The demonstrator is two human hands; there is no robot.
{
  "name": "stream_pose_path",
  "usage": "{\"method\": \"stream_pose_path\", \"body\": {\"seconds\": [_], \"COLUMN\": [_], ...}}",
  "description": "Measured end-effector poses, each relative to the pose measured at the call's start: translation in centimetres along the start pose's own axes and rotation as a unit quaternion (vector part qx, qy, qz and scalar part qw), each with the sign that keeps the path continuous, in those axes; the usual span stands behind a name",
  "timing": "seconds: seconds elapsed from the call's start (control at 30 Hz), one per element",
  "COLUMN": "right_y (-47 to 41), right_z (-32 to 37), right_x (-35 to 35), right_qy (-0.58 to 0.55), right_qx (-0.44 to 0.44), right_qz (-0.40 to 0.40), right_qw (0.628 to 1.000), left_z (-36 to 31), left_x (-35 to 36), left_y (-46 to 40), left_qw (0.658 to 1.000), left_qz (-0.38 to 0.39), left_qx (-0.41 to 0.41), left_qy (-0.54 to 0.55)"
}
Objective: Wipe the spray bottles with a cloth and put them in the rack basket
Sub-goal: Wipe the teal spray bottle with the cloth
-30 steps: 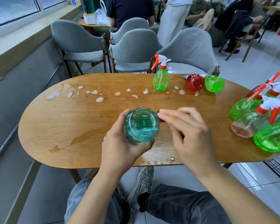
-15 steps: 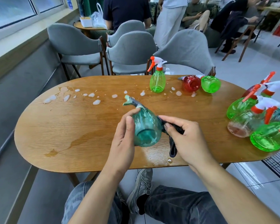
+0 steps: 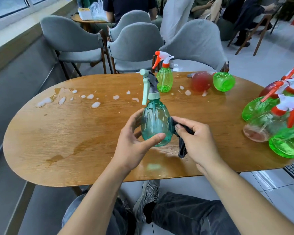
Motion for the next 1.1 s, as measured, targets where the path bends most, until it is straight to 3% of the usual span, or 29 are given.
{"method": "stream_pose_path", "body": {"seconds": [0.27,0.77,1.1], "right_y": [-6.8,-24.2,-24.3], "right_z": [-4.7,-3.5,-2.6], "right_x": [2.4,8.3,7.7], "right_qy": [0.0,-0.005,0.015], "right_qx": [0.065,0.017,0.025], "right_qz": [-0.039,-0.078,-0.086], "right_qw": [0.997,0.997,0.996], "left_z": [7.8,14.8,14.3], "left_x": [0.5,-2.1,-2.2], "left_y": [-4.1,-19.5,-20.1], "left_qw": [0.997,0.98,0.97], "left_qz": [0.035,0.009,-0.025], "left_qx": [0.008,0.003,-0.001], "left_qy": [-0.076,-0.199,-0.241]}}
Point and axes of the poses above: each hand's wrist, its own y-axis away from the middle knuckle, its own x-axis out of the palm, z = x × y, the point moved 6 cm from there along -y, towards the middle knuckle, and after that the axes turned 13 degrees about x, right-handed, at the moved point
